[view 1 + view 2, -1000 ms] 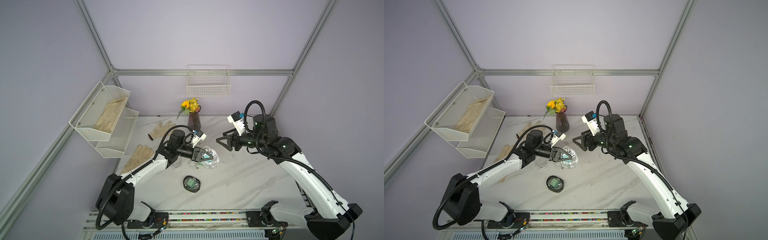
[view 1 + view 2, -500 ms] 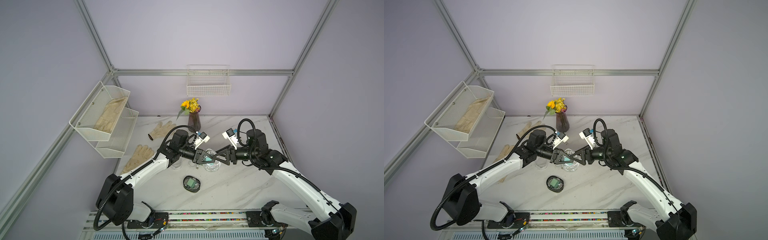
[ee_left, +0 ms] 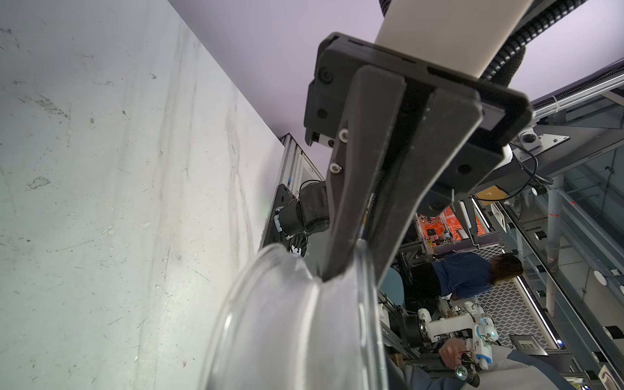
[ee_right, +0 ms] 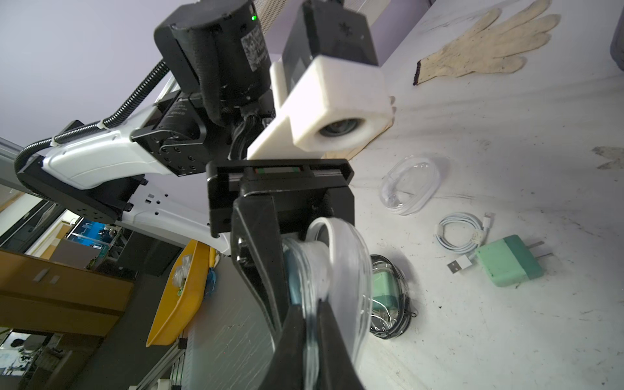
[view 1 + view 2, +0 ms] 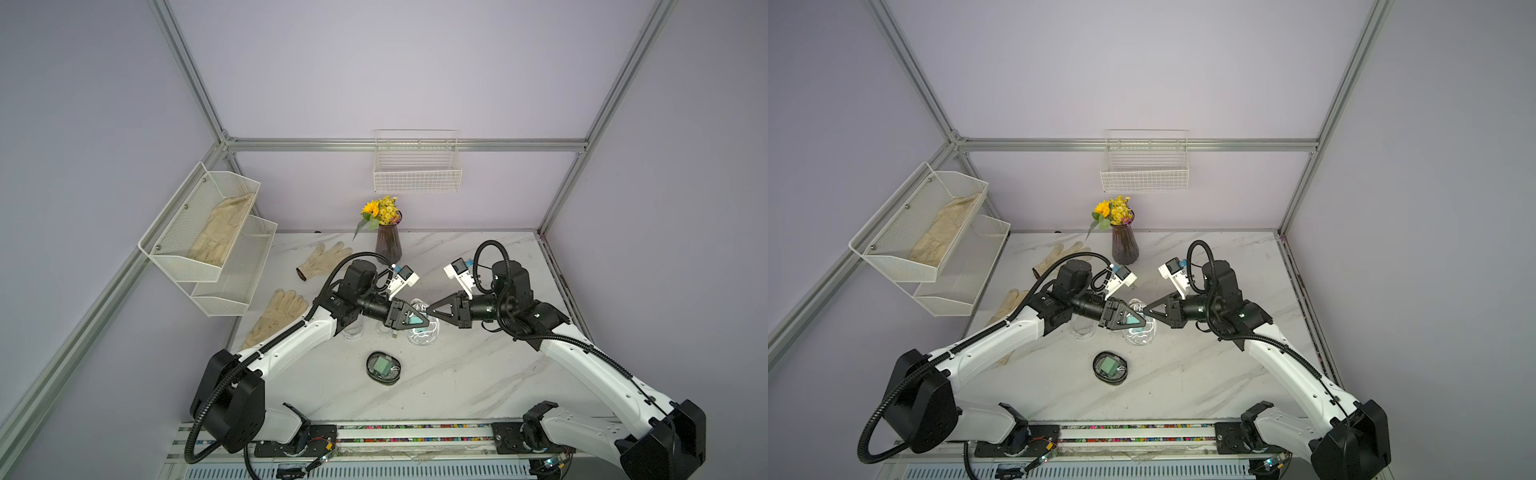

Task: Pack away charging kits
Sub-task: Adjust the storage bag.

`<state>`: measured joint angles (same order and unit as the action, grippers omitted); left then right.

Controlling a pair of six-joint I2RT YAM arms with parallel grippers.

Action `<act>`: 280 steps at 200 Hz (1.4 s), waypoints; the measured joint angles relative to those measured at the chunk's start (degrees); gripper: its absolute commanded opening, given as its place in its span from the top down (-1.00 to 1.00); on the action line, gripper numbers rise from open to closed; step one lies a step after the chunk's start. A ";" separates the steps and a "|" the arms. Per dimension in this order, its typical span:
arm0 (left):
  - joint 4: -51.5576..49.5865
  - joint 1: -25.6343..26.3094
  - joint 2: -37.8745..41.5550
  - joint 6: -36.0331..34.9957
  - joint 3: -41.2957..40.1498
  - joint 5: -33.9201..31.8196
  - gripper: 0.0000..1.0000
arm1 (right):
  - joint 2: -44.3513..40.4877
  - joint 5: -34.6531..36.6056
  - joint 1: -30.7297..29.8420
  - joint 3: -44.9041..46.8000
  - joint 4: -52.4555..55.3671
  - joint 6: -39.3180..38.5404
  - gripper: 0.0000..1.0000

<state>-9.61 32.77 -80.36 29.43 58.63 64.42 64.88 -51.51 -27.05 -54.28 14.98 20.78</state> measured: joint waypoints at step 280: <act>3.43 1.25 1.42 2.14 -0.02 0.31 -0.04 | -0.31 -4.87 1.66 5.88 -16.85 10.01 1.00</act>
<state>-6.17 34.02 -78.94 31.57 58.61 64.73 64.58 -56.38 -25.39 -48.40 -1.87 30.79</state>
